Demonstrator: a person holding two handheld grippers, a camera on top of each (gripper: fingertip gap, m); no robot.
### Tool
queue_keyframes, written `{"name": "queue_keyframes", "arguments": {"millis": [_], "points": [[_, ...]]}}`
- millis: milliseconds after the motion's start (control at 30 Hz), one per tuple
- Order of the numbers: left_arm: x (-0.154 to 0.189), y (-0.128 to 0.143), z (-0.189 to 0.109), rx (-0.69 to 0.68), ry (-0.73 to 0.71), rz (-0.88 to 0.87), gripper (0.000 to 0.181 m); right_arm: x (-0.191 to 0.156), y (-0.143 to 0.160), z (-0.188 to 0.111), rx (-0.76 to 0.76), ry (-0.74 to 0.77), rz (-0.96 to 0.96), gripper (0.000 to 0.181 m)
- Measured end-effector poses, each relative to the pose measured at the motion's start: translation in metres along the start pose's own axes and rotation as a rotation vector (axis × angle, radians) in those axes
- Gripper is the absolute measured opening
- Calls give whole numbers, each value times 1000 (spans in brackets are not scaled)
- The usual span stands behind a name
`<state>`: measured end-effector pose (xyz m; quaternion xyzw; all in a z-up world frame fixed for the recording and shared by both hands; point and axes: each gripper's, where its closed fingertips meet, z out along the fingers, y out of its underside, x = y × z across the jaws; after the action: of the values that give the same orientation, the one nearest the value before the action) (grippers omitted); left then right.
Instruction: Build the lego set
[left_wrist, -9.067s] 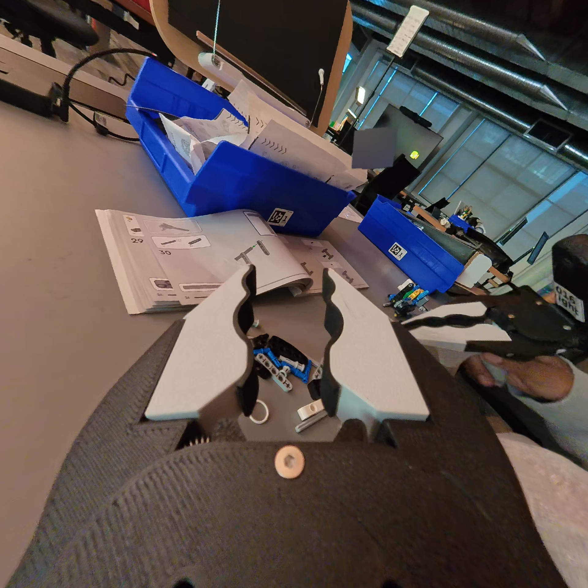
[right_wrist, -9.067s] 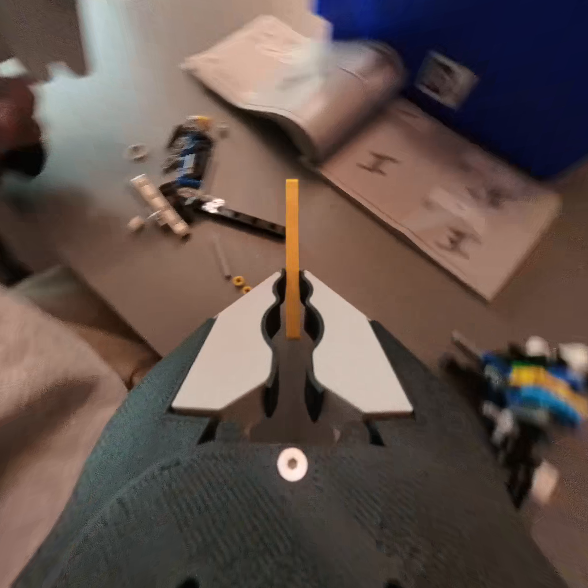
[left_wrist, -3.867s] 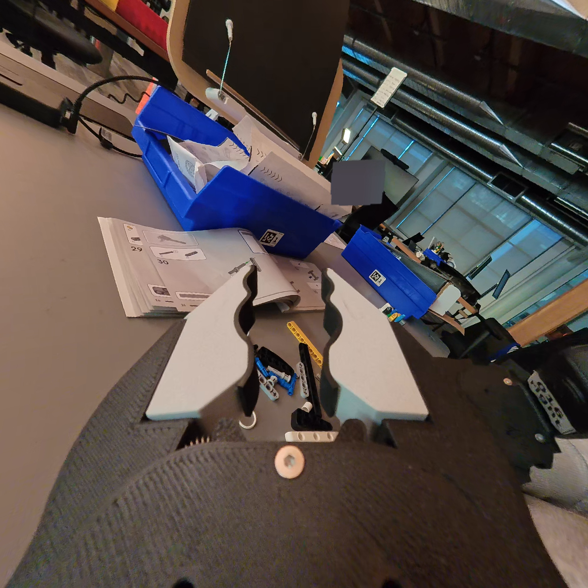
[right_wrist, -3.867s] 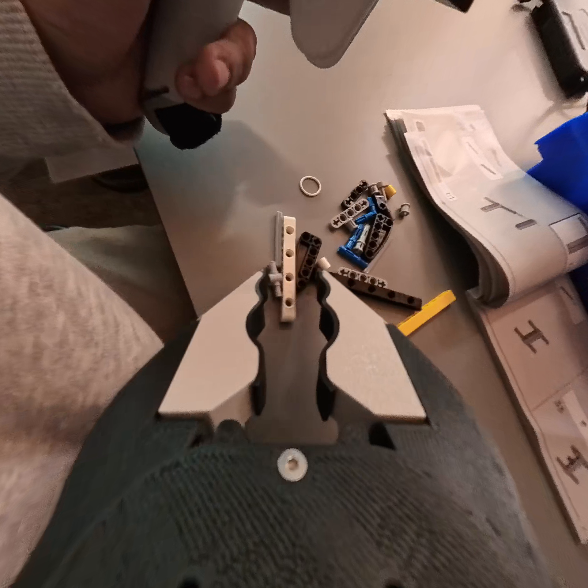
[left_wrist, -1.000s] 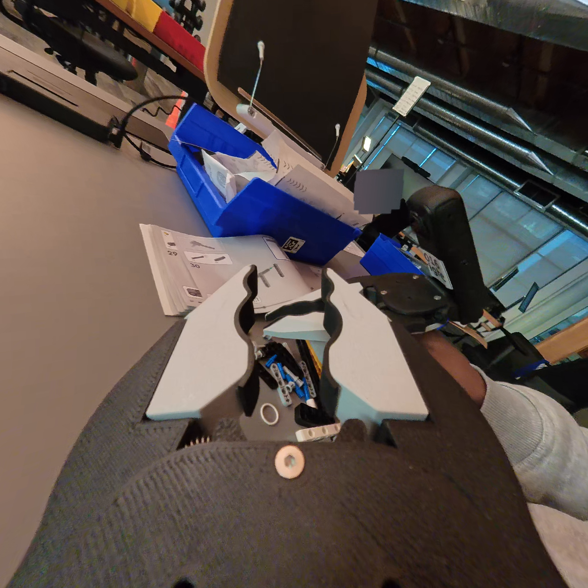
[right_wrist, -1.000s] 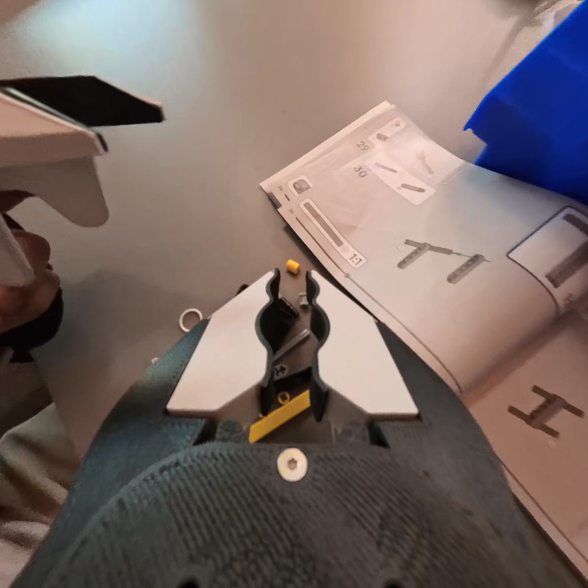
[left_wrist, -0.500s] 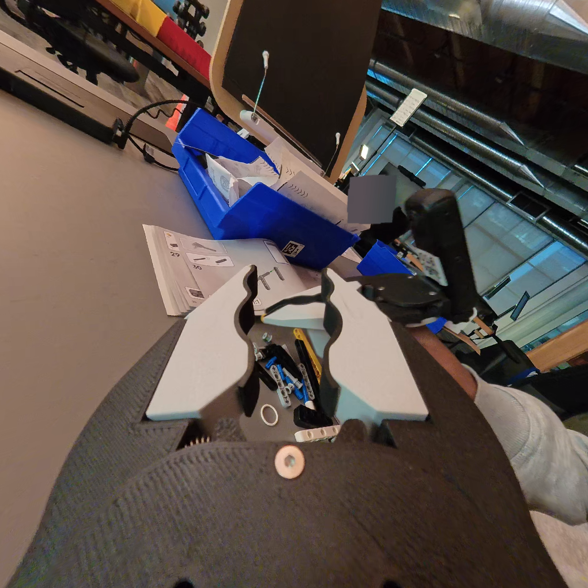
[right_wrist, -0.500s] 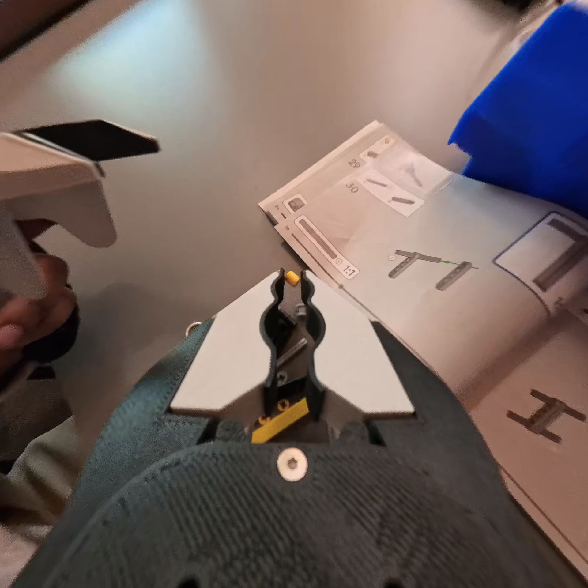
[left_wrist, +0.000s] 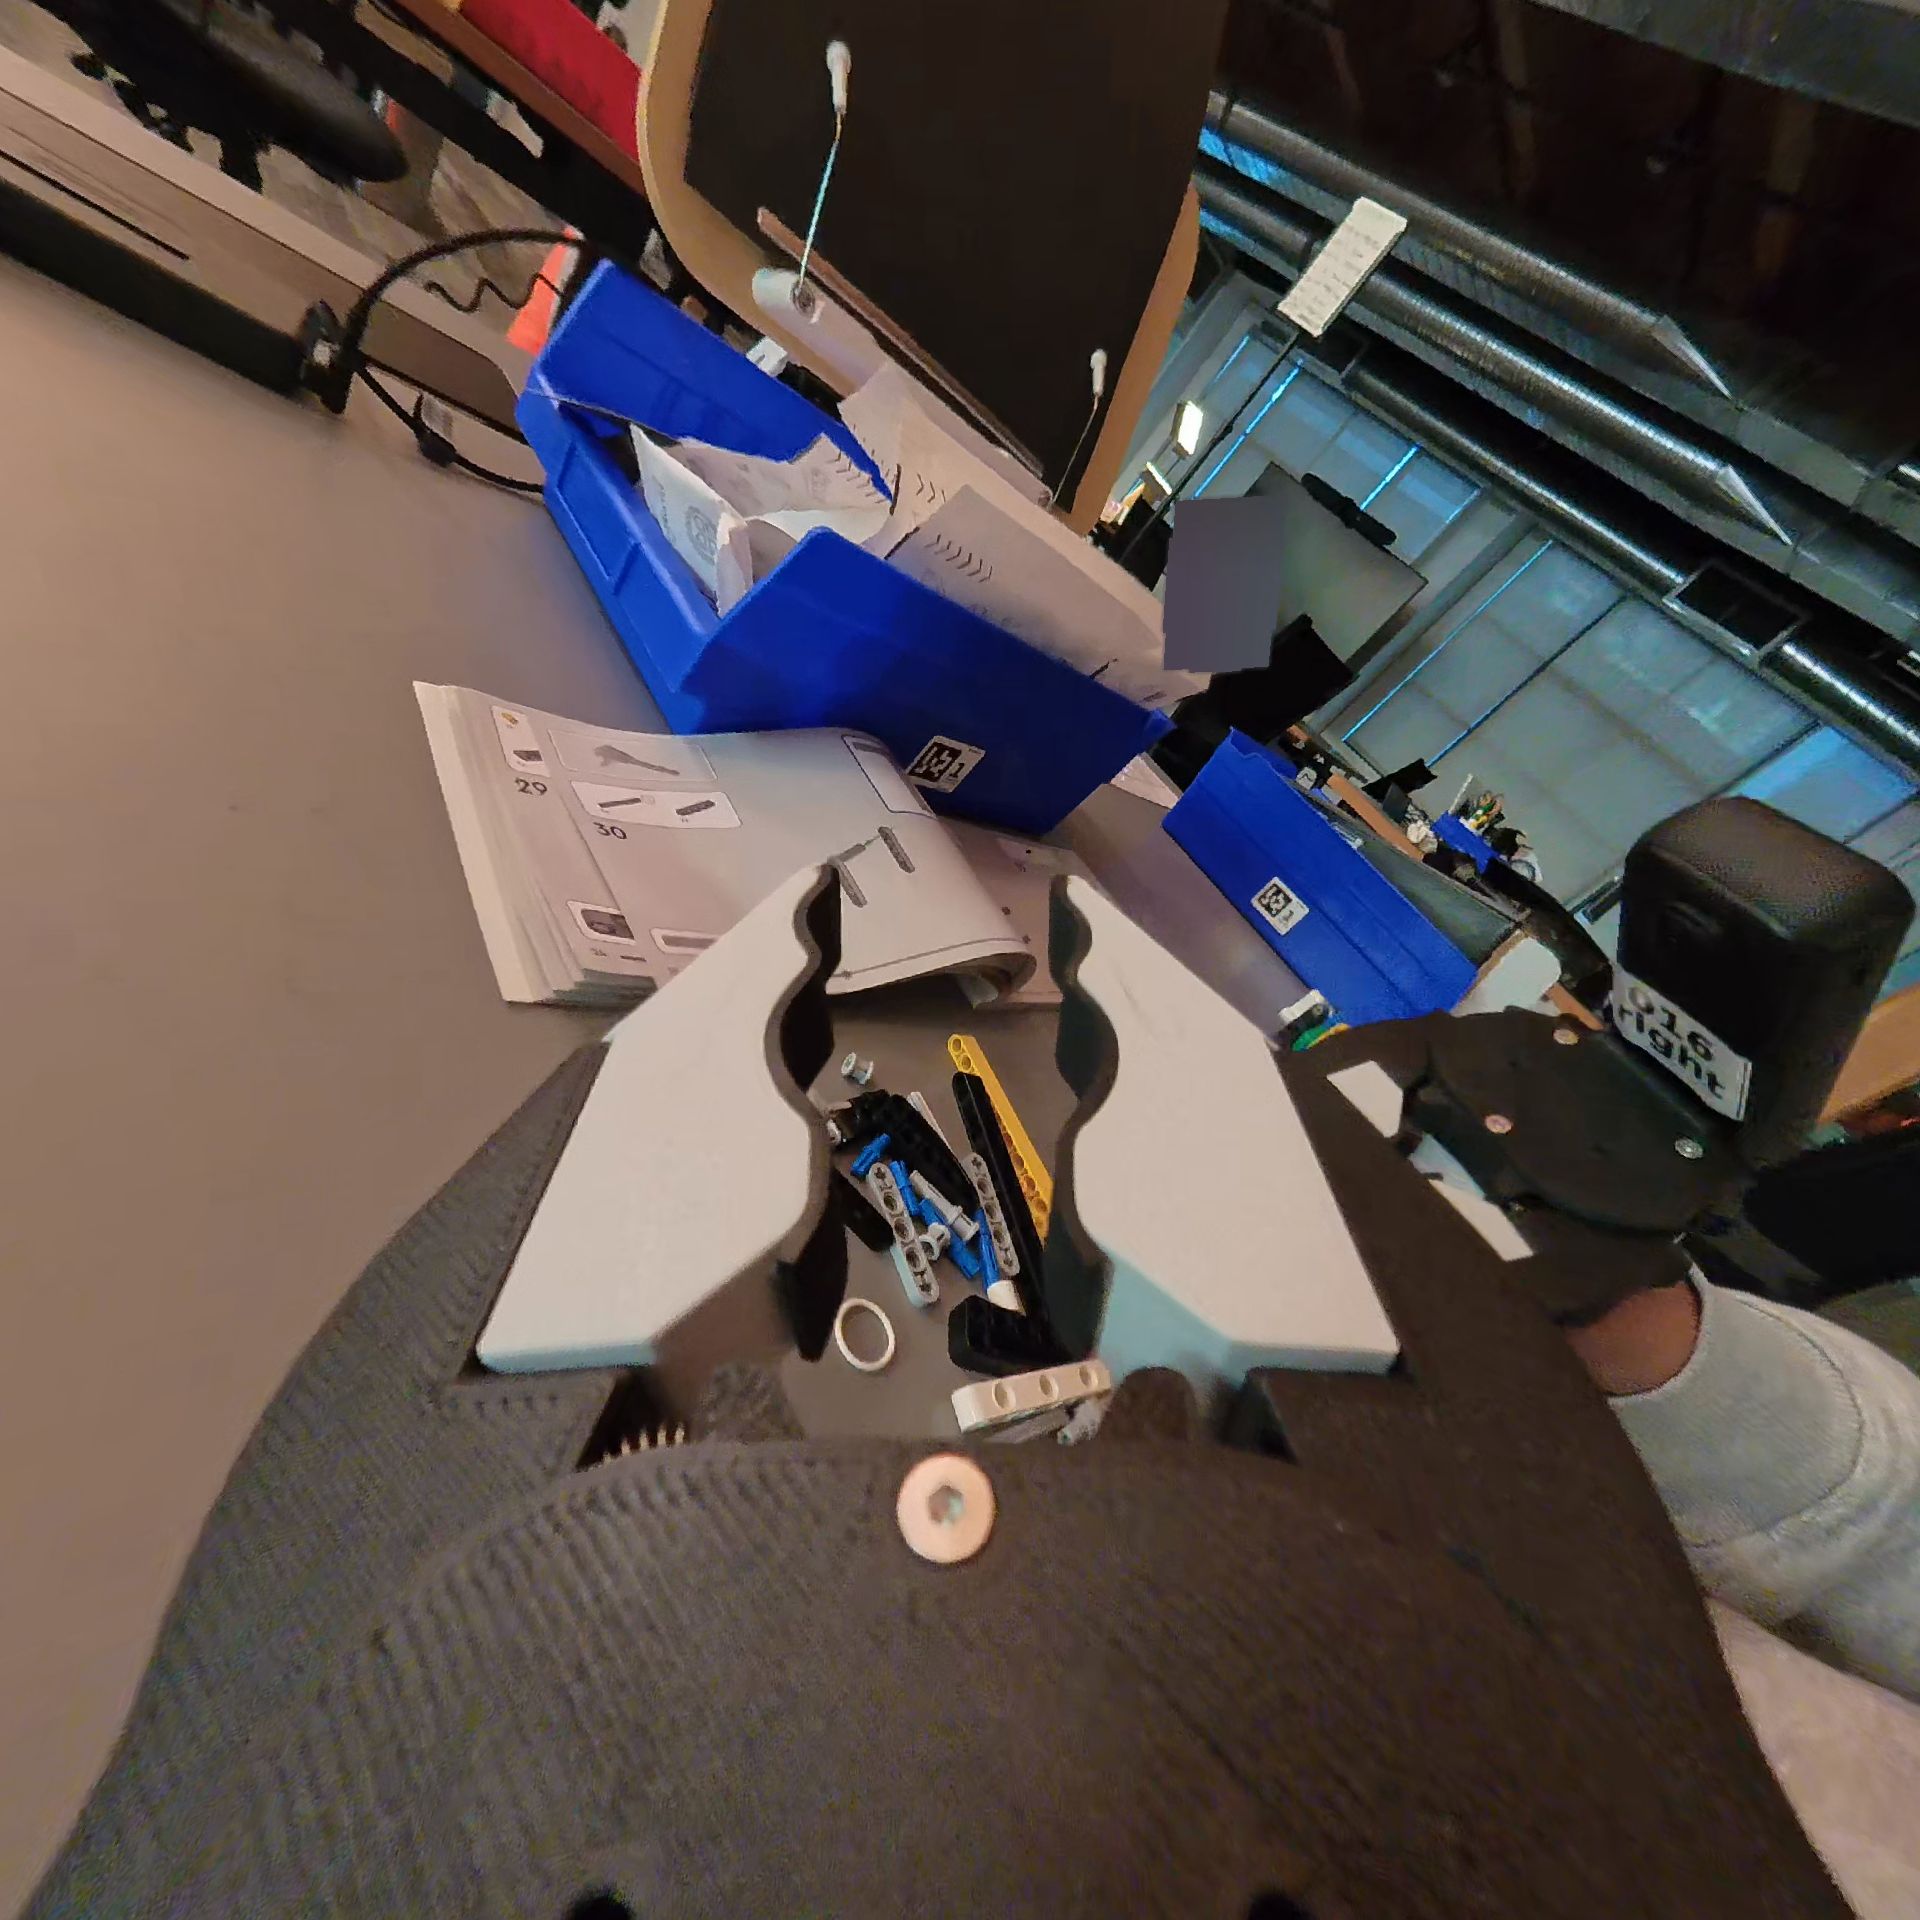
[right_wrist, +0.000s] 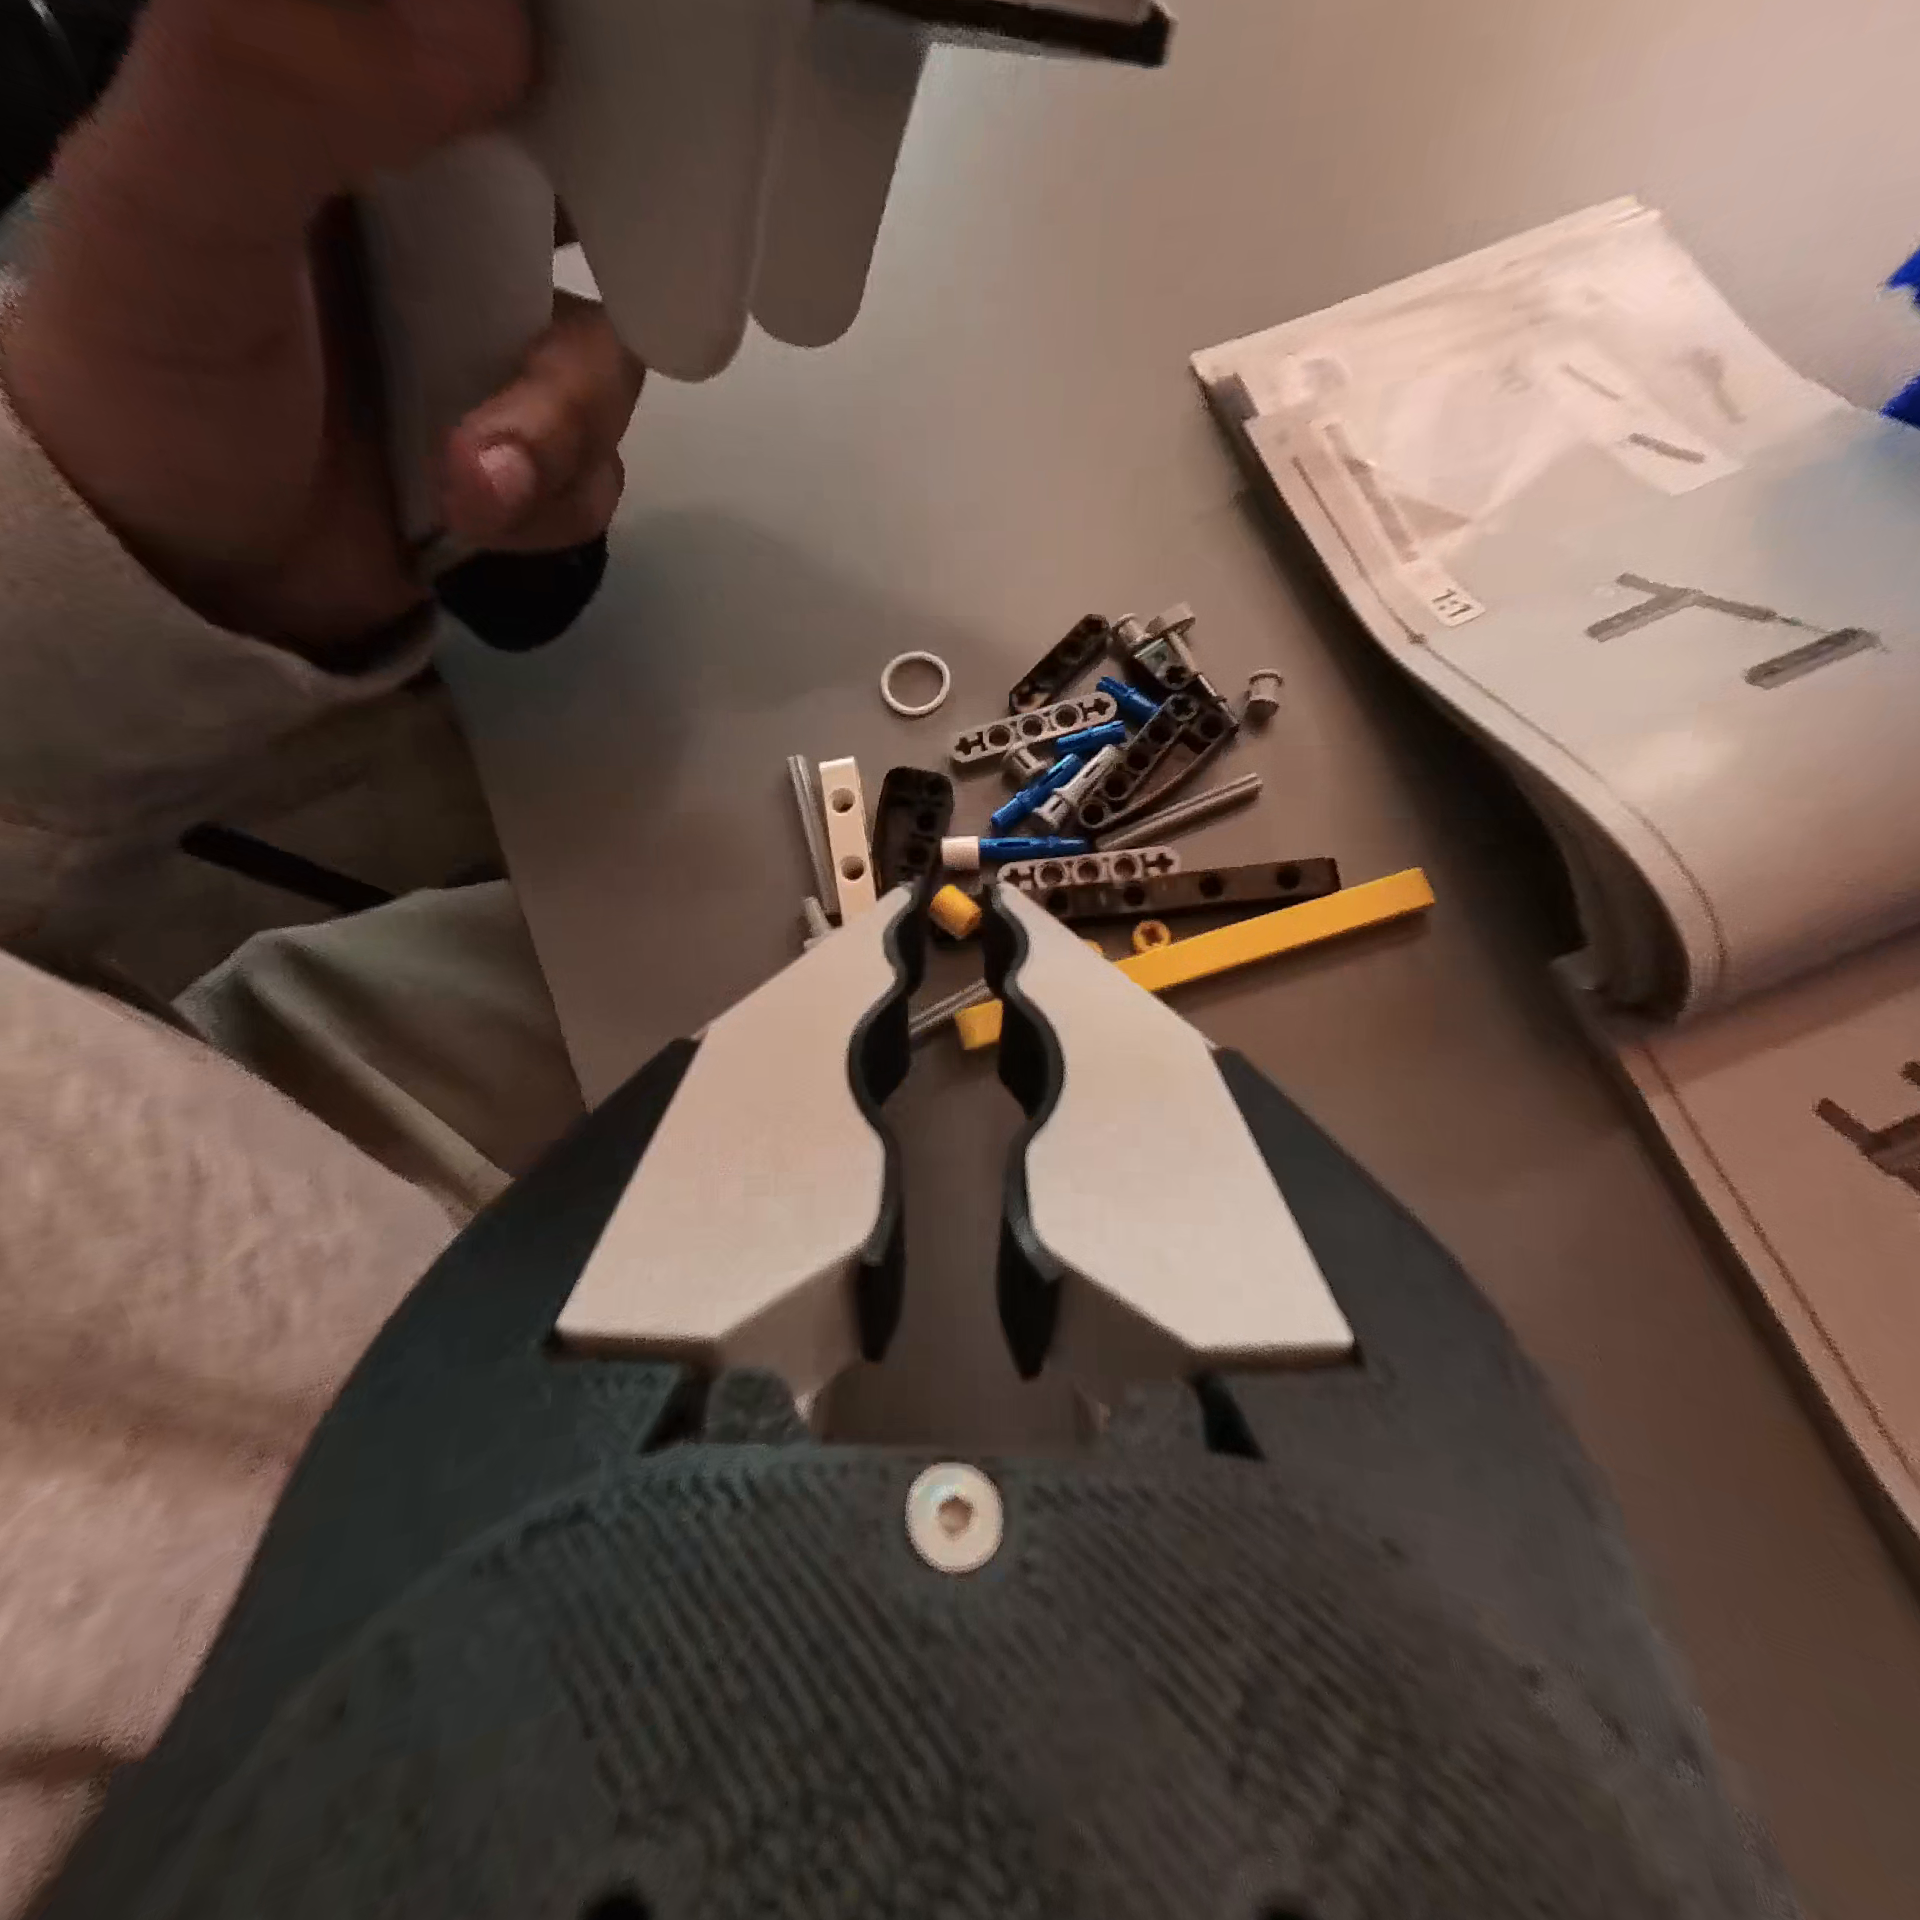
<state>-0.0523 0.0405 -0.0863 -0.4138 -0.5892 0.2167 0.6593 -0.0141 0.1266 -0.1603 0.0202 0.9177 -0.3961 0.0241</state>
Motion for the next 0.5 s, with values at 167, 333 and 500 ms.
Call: {"name": "queue_keyframes", "arguments": {"millis": [167, 333, 500], "points": [[1, 4, 2, -19, -6, 18, 38, -1, -5, 13, -14, 16, -70, 8], [-1, 3, 1, -20, -16, 27, 38, 1, -5, 12, -19, 39, -84, 10], [-4, 2, 0, -16, -19, 22, 39, 3, -15, 1, 59, 4, -12, 15]]}}
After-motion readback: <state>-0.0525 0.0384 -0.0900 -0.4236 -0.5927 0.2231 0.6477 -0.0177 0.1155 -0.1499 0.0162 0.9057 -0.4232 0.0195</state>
